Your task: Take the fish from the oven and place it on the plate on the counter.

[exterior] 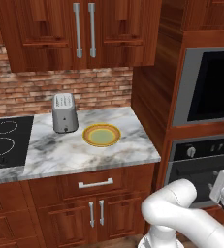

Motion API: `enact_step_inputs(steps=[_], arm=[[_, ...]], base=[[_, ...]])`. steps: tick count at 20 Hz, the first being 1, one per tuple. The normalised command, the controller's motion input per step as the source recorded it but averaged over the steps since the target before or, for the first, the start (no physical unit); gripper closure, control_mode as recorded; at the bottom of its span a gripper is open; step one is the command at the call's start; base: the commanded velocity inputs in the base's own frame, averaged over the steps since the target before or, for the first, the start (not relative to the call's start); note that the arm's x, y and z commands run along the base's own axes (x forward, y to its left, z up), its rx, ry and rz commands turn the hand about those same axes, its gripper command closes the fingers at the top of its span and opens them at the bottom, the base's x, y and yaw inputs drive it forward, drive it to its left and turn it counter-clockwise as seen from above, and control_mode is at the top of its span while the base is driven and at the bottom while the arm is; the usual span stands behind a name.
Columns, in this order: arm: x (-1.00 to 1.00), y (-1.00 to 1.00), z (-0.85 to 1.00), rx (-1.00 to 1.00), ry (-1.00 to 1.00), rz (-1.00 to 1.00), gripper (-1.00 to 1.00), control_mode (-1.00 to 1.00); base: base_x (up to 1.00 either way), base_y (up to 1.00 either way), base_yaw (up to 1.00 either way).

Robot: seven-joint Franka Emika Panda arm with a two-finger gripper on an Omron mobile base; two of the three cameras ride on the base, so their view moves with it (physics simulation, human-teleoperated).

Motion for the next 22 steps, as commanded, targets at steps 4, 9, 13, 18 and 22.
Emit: enact_step_inputs(steps=[4, 9, 13, 18, 22], arm=[[0.07, 0.0, 0.01, 0.07, 0.0, 0.02, -1.0, -1.0], [0.29, 0.0, 0.0, 0.0, 0.0, 0.0, -1.0, -1.0], [0.29, 0.0, 0.0, -0.01, 0.0, 0.0, -1.0, -1.0], [0.31, 0.0, 0.0, -0.01, 0.0, 0.0, -1.0, -1.0], [0.35, 0.0, -0.08, 0.0, 0.0, 0.0, -1.0, -1.0]], base=[[0.0, 0.0, 0.0], [0.0, 0.0, 0.0], [0.0, 0.0, 0.0], [0.0, 0.0, 0.0], [0.0, 0.0, 0.0]])
